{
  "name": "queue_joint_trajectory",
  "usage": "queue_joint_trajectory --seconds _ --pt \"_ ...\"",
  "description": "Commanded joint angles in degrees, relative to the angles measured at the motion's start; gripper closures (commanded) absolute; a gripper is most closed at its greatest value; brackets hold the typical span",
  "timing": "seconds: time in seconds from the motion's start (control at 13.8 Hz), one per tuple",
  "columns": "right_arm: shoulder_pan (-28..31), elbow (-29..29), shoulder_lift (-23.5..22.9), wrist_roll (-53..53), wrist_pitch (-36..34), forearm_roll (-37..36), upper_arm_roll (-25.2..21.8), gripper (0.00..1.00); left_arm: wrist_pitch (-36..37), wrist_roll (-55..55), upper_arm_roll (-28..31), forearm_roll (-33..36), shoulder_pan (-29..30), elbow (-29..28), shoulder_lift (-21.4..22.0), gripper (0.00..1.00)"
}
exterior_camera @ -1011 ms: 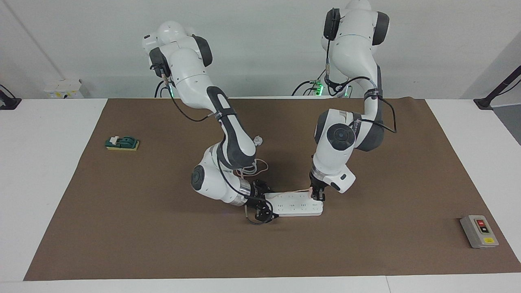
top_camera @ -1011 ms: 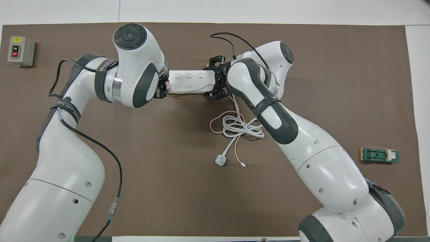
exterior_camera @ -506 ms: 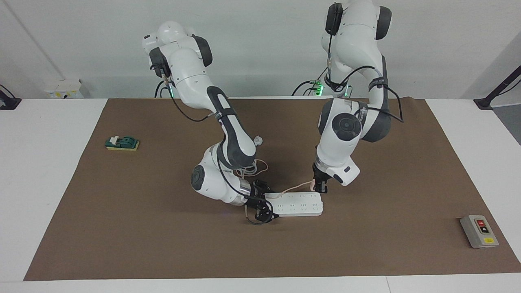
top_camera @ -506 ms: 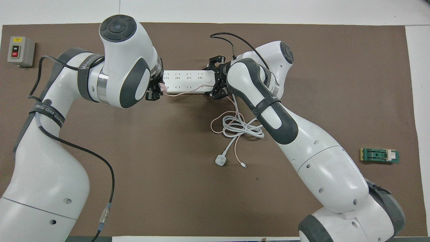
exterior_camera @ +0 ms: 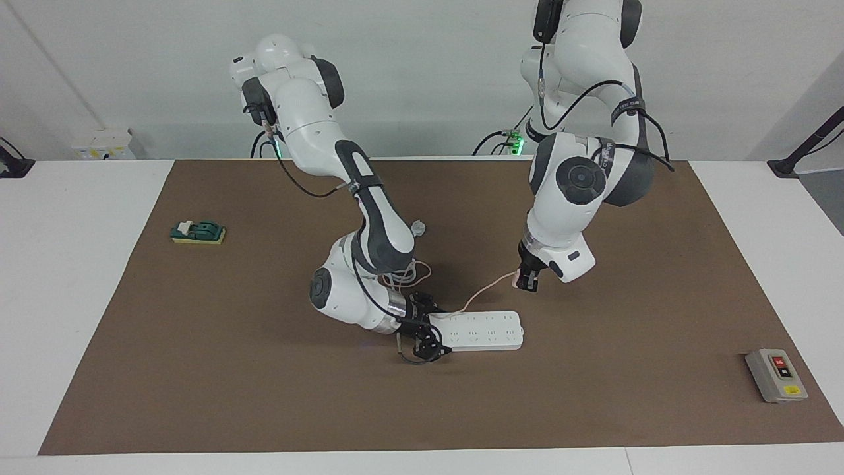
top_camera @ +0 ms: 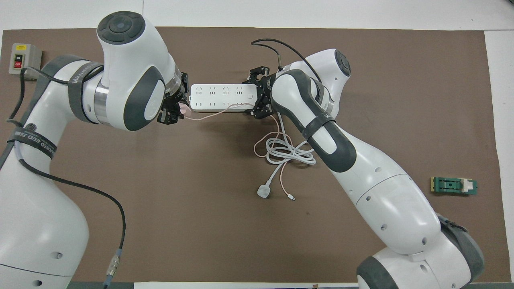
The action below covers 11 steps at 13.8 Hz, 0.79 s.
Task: Unplug charger and place it aside
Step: 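Pull the pink plug out with the left gripper while the right gripper lifts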
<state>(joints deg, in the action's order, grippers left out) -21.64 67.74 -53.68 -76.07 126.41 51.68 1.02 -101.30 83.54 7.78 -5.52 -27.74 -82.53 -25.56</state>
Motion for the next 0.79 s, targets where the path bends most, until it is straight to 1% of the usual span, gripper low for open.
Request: queue_joint_trajectory --seconds 0.0,0.22,0.36,0.58,0.72 --pt "-0.07 0.28 -0.03 1.37 1.82 -0.87 0.13 0.00 3.03 -13.35 0.04 0.42 3.82 -2.63 3.40 1.00" --pt "1.15 0.29 3.92 -1.08 -4.58 -1.40 -0.66 0.00 5.75 -28.46 0.13 0.51 8.65 -3.68 4.81 1.00" --pt "1.69 1.16 6.47 -1.71 -7.22 -1.58 -0.93 0.00 7.42 -38.92 0.30 0.60 10.94 -4.82 5.86 1.00" --pt "2.74 2.04 9.90 -3.11 -11.70 -1.58 -2.24 0.00 6.30 -55.36 0.39 0.69 14.98 -11.84 10.60 1.00" --pt "3.01 2.04 12.71 -4.34 -15.74 -2.54 -4.26 0.00 5.06 -65.47 0.39 1.47 18.06 -14.92 12.63 1.00"
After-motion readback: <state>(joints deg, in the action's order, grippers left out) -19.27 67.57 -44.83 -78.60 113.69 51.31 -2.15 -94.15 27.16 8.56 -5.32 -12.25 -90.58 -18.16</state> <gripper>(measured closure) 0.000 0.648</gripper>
